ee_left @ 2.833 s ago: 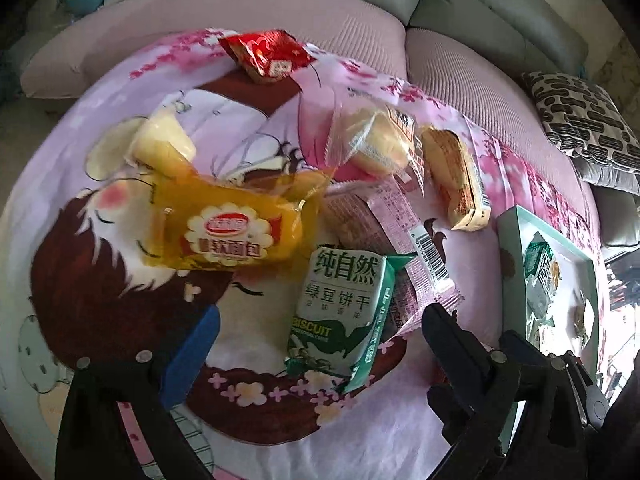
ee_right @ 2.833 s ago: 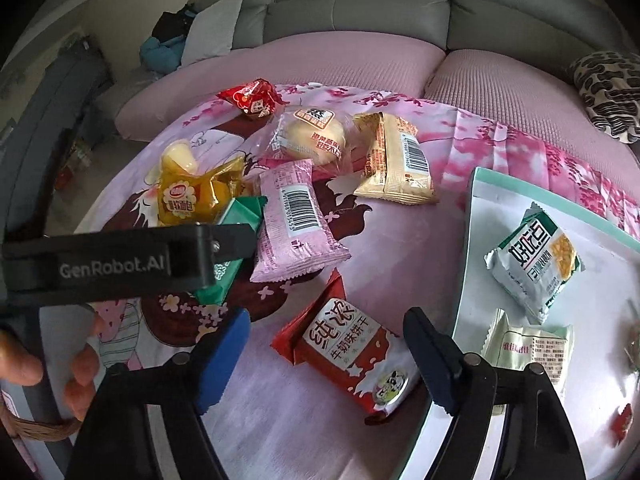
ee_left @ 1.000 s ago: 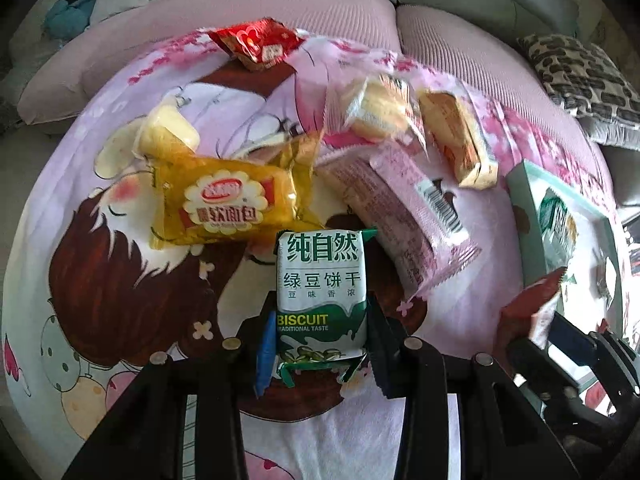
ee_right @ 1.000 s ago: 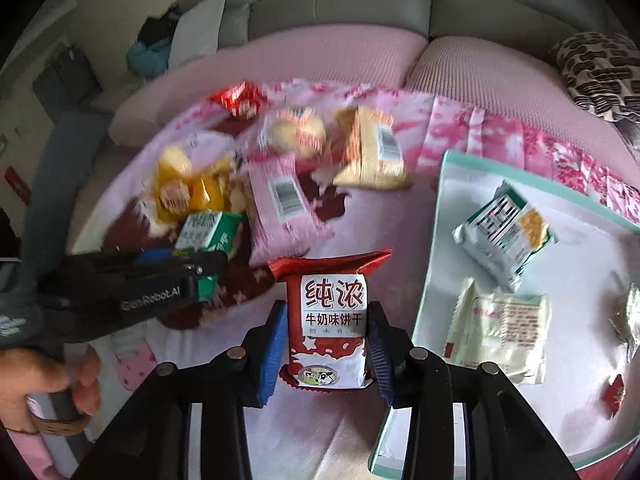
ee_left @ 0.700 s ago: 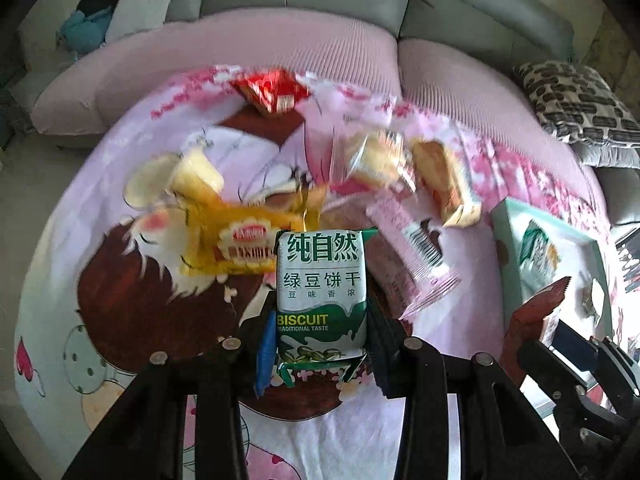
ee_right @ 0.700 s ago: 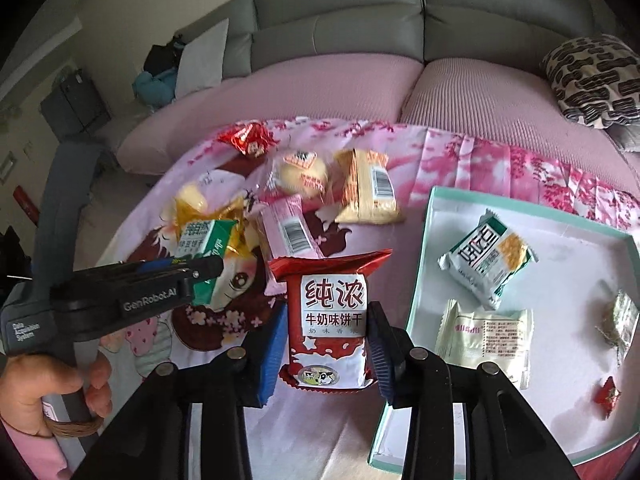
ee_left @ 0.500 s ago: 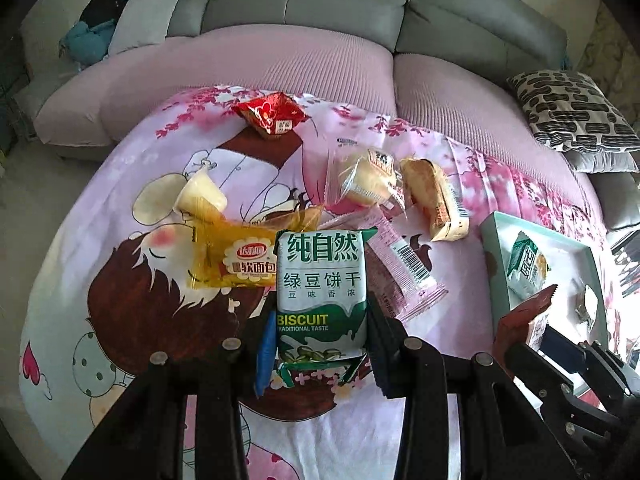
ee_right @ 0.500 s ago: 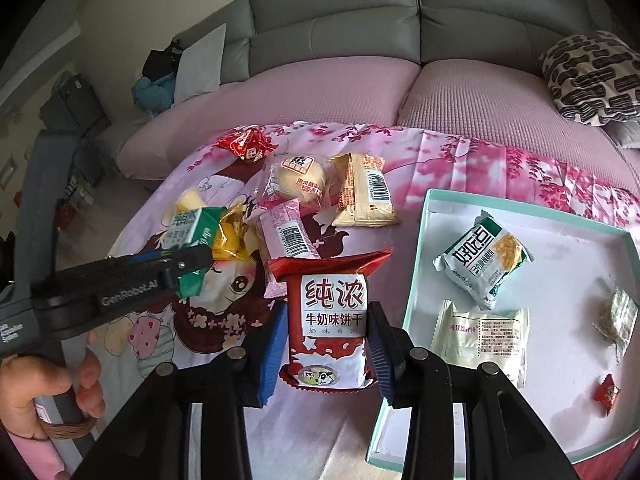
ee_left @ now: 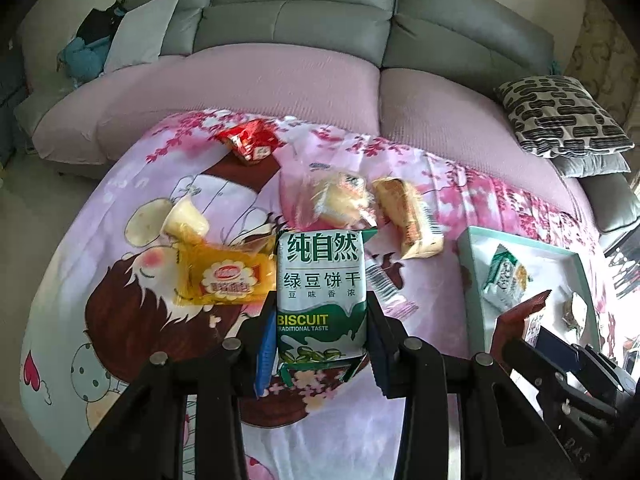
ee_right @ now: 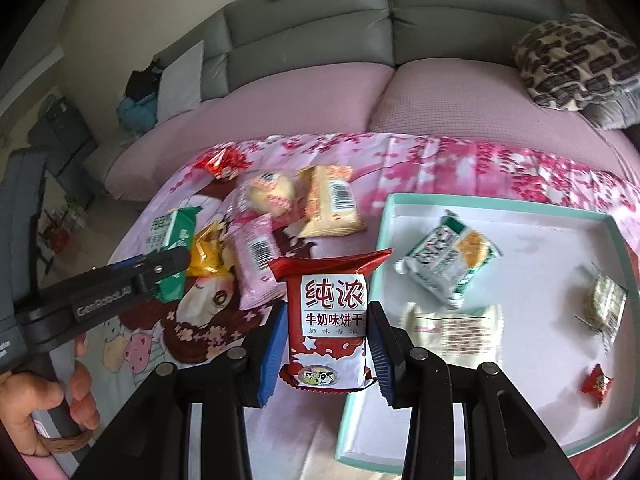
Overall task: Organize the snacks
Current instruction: 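Carry the green box and red milk biscuit pack over the tray with both tools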
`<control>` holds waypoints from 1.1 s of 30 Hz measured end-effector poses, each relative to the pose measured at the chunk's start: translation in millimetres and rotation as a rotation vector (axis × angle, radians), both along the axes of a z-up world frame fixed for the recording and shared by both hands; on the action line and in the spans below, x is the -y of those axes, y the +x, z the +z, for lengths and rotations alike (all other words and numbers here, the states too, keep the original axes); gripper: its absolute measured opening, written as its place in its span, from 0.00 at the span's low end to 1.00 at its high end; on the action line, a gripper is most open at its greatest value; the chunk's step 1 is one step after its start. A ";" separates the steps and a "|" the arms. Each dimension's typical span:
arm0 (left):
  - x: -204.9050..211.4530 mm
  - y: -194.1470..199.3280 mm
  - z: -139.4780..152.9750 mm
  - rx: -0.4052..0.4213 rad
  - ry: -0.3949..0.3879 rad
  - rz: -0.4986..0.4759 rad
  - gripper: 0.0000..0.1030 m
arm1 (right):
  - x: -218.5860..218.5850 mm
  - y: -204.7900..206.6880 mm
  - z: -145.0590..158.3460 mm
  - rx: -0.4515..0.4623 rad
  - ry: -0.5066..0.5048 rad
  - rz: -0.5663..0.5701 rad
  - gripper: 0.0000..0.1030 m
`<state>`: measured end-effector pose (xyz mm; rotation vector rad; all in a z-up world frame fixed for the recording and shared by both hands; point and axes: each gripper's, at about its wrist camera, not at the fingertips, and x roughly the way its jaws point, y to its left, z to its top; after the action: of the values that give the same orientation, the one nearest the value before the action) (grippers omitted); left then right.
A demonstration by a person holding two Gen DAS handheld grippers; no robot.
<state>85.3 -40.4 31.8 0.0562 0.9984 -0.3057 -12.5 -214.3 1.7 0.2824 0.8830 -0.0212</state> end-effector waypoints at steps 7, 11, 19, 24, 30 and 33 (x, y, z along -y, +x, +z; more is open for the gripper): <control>31.5 -9.6 10.4 0.033 0.002 -0.074 0.40 | 38.7 -12.1 5.3 0.018 0.027 -0.106 0.40; 55.7 -17.5 16.3 0.060 -0.001 -0.136 0.40 | 72.2 -26.2 9.1 0.032 0.044 -0.204 0.40; 112.0 -36.8 15.9 0.080 0.002 -0.291 0.40 | 137.3 -57.5 5.5 0.012 0.057 -0.413 0.40; 150.8 -50.5 8.3 0.085 0.022 -0.382 0.40 | 169.8 -76.1 0.5 -0.002 0.076 -0.520 0.41; 190.6 -64.5 -3.8 0.080 0.054 -0.479 0.40 | 182.1 -80.8 -2.8 -0.021 0.057 -0.553 0.41; 203.2 -66.5 -7.5 0.074 0.057 -0.500 0.40 | 184.6 -78.6 -5.2 -0.020 0.064 -0.543 0.41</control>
<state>18.7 -243.6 24.2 0.3693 0.9096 -0.7266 -91.1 -398.9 -3.6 0.5761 0.8056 -0.5008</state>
